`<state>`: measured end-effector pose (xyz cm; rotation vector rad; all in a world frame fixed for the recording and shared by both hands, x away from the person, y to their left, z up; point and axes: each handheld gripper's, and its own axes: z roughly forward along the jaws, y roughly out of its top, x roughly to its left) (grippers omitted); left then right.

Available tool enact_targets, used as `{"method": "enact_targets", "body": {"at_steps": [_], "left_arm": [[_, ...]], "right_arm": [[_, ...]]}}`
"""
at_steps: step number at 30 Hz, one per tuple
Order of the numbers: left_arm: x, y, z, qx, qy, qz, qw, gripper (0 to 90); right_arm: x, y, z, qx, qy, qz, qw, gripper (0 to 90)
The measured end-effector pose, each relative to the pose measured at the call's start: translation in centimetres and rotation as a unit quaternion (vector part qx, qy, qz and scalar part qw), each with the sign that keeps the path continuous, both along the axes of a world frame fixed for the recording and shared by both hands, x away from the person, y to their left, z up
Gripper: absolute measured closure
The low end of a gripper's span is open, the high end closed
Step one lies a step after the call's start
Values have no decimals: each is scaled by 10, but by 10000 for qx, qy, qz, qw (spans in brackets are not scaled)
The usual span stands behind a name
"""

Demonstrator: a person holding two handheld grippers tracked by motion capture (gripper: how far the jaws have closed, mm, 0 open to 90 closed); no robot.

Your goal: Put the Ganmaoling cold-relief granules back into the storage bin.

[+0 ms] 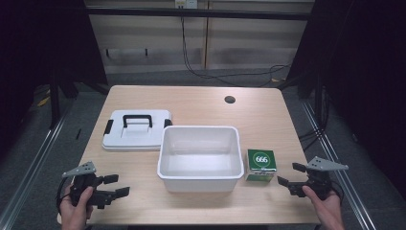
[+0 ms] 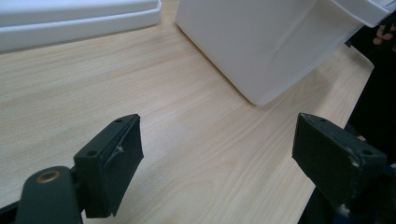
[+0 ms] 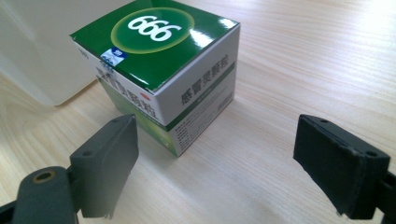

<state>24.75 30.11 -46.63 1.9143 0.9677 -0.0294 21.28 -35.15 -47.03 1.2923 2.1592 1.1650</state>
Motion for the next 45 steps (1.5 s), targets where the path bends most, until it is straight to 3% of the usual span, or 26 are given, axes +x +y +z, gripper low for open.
{"method": "enact_targets", "body": {"at_steps": [3,4,6,9,11,13,15,17,19,25,29,33,39,42,45], "left_arm": [[1,0,0,10,17,5,10000,162],[1,0,-1,3,30,16,10000,161],[1,0,-1,7,33,24,10000,162],[1,1,-1,4,35,32,10000,161],[1,1,-1,-12,47,54,10000,161],[1,1,-1,-7,32,63,10000,162],[0,2,-1,-6,21,44,10000,162],[0,1,-1,-23,26,38,10000,161],[0,0,-1,12,13,2,10000,161],[0,3,0,-78,-5,70,9999,161],[0,2,0,-52,1,31,10000,161],[1,1,0,-66,15,45,10000,161],[2,0,0,-67,8,21,10000,162],[3,2,0,-84,2,16,10000,162],[3,1,0,-90,16,44,9999,161]], "right_arm": [[1,5,3,-156,-21,144,9998,136],[1,7,4,-219,-53,125,9997,136],[2,8,7,-237,117,139,9996,138],[2,10,9,-360,24,-8,9993,138],[3,13,12,-257,-21,-3,9997,139],[3,13,16,-17,253,196,9995,140],[2,12,19,181,171,277,9993,135],[1,11,23,189,114,506,9985,126],[1,11,26,165,51,430,9989,126],[2,16,34,-52,-64,568,9984,131],[6,18,41,-323,-375,460,9977,133],[8,21,49,-470,-226,604,9968,133],[13,24,64,-461,-29,774,9959,133],[22,31,67,-639,290,1074,9917,135],[30,35,68,-769,357,1112,9902,135]]}}
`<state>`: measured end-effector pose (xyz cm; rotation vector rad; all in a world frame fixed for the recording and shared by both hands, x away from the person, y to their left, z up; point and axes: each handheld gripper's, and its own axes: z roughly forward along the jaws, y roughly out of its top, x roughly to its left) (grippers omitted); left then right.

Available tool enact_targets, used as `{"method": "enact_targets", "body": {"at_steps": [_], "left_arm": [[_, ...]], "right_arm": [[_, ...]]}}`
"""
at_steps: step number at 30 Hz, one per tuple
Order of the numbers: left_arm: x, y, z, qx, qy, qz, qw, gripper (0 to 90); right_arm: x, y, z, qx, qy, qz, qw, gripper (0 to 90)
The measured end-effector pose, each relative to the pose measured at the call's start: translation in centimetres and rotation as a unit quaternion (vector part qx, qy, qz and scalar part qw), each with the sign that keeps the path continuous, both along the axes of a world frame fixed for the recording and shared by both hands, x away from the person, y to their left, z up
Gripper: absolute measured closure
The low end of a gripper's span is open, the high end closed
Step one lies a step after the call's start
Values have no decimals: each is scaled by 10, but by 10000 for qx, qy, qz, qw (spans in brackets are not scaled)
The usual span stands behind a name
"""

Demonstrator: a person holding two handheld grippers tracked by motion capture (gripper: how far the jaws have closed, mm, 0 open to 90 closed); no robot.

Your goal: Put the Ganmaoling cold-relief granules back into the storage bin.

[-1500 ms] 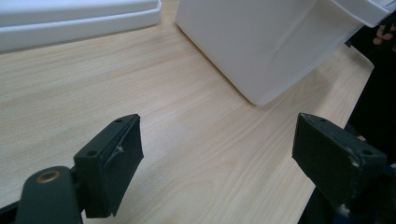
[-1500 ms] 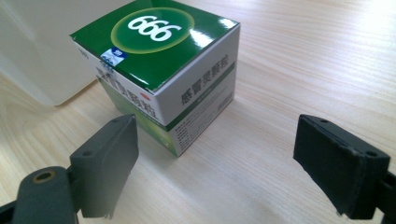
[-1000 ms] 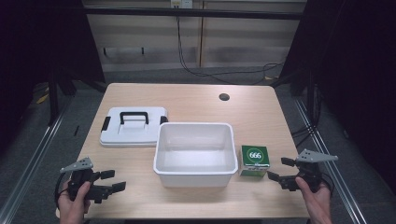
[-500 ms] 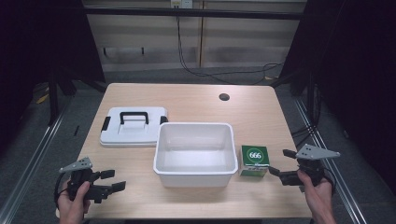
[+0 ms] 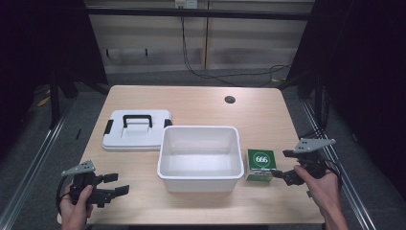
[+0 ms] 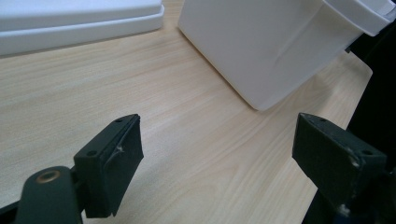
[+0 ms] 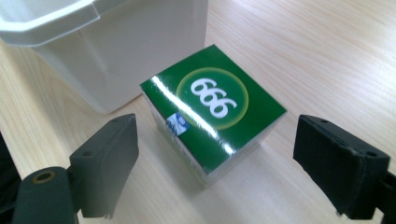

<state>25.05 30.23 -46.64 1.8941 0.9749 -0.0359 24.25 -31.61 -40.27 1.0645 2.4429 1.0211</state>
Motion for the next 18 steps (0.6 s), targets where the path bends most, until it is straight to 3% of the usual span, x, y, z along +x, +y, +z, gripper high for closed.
{"method": "enact_targets", "body": {"at_steps": [6,12,14,18], "left_arm": [[0,1,0,24,-1,19,10000,162],[0,-1,-1,23,8,8,10000,161],[0,-1,-1,54,6,-24,10000,161],[0,0,-1,23,13,14,10000,162]], "right_arm": [[12,6,6,-181,-6,291,9994,133],[24,14,12,-375,261,575,9973,135],[30,15,18,-502,431,648,9957,145],[40,22,26,-789,477,866,9920,144]]}}
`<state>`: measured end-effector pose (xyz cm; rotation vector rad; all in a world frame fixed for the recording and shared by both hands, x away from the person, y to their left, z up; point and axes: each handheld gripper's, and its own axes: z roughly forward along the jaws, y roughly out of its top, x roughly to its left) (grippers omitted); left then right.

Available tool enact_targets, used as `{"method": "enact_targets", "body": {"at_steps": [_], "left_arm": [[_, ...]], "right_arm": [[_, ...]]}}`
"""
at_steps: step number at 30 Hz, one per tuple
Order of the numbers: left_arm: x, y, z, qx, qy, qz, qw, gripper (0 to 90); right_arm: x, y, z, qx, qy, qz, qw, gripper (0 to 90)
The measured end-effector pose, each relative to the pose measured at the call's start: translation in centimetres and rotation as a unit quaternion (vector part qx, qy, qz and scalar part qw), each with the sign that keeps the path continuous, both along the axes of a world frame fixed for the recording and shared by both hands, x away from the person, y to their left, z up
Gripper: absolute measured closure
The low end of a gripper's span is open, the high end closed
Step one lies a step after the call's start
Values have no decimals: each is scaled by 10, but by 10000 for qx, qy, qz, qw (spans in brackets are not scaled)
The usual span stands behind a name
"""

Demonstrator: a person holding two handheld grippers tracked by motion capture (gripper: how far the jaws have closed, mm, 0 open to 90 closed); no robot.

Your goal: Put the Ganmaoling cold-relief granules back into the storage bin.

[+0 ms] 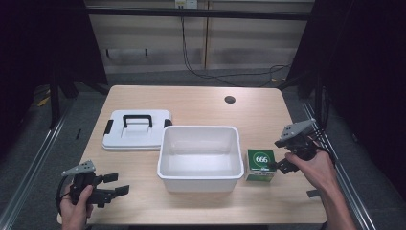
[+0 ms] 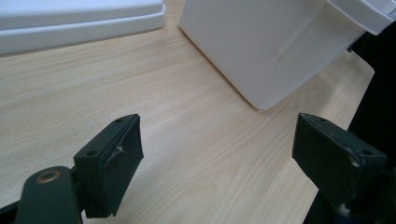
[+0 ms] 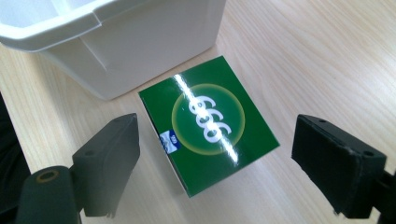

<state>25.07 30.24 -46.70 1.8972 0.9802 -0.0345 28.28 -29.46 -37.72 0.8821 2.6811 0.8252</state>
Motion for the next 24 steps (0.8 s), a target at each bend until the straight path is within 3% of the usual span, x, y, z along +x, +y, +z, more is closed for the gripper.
{"method": "enact_targets", "body": {"at_steps": [4,5,8,12,14,18,20,24], "left_arm": [[0,-1,0,19,-12,-14,10000,161],[0,0,0,17,-20,-17,10000,162],[0,-1,0,35,-14,-12,10000,162],[0,0,0,34,-22,-12,10000,162],[0,0,0,47,-21,-8,10000,162],[0,0,0,26,-15,9,10000,161],[0,0,0,58,-20,9,10000,161],[0,0,0,57,-16,-2,10000,162]], "right_arm": [[6,6,-1,-157,33,266,9995,134],[9,10,-2,-244,228,424,9985,134],[13,15,-3,-375,439,637,9963,134],[19,18,-1,-312,563,822,9945,135],[21,20,-2,-397,742,992,9915,138],[23,24,-3,-544,665,1101,9902,128],[25,25,-2,-573,462,1148,9907,98],[27,28,-3,-737,549,1253,9879,93]]}}
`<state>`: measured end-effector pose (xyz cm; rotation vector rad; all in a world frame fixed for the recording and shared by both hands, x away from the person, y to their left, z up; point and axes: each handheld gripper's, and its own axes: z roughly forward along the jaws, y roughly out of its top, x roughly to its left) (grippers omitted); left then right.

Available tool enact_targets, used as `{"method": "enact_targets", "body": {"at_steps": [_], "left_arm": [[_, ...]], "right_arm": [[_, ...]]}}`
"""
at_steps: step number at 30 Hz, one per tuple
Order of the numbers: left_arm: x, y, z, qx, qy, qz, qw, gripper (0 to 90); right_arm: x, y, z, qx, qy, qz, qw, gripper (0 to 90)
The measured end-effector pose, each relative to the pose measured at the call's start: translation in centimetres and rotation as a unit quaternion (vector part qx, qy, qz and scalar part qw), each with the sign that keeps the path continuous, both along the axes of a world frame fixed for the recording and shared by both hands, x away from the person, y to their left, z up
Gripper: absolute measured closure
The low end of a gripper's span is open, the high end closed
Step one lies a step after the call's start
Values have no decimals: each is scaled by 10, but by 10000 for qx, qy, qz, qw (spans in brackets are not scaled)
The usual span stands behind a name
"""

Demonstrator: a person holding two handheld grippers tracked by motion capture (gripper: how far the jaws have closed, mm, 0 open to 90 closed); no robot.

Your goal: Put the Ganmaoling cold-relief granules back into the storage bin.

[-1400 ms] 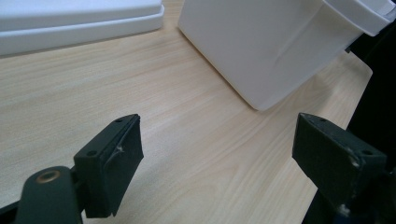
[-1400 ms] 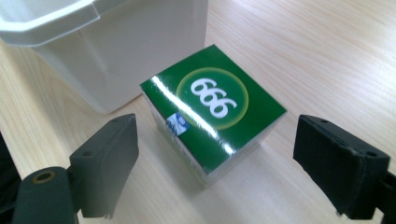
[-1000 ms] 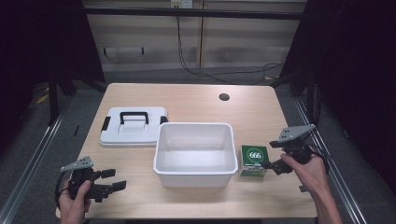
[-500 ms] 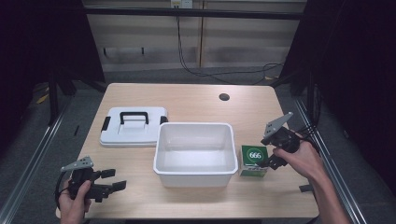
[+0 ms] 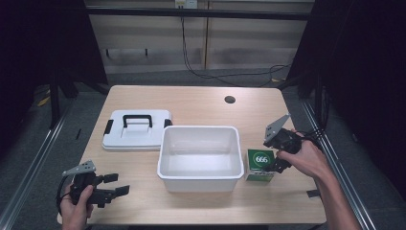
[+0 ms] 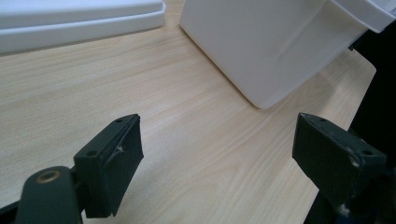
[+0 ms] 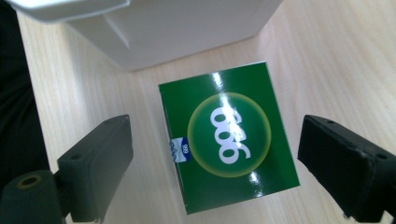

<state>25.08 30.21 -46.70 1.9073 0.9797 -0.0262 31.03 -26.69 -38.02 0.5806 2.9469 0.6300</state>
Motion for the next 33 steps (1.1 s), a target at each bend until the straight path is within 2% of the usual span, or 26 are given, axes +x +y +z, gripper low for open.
{"method": "enact_targets", "body": {"at_steps": [1,3,9,13,18,24,28,33], "left_arm": [[0,0,0,-2,3,4,10000,162],[0,0,0,3,5,4,10000,162],[0,0,0,-17,3,-6,10000,162],[0,0,0,-18,13,-4,10000,161],[1,0,0,13,25,-27,10000,161],[1,0,-1,14,32,-35,10000,161],[0,0,-1,-16,37,-1,10000,161],[1,-1,-1,14,43,-55,10000,161]], "right_arm": [[1,3,0,-158,92,20,9998,93],[2,7,-1,-271,174,103,9994,93],[11,13,-8,-437,184,323,9984,93],[13,14,-10,-546,211,356,9976,93],[15,18,-17,-876,239,575,9942,94],[19,22,-21,-1023,271,647,9923,104],[20,23,-25,-1186,323,744,9896,104],[20,24,-30,-1316,276,856,9872,103]]}}
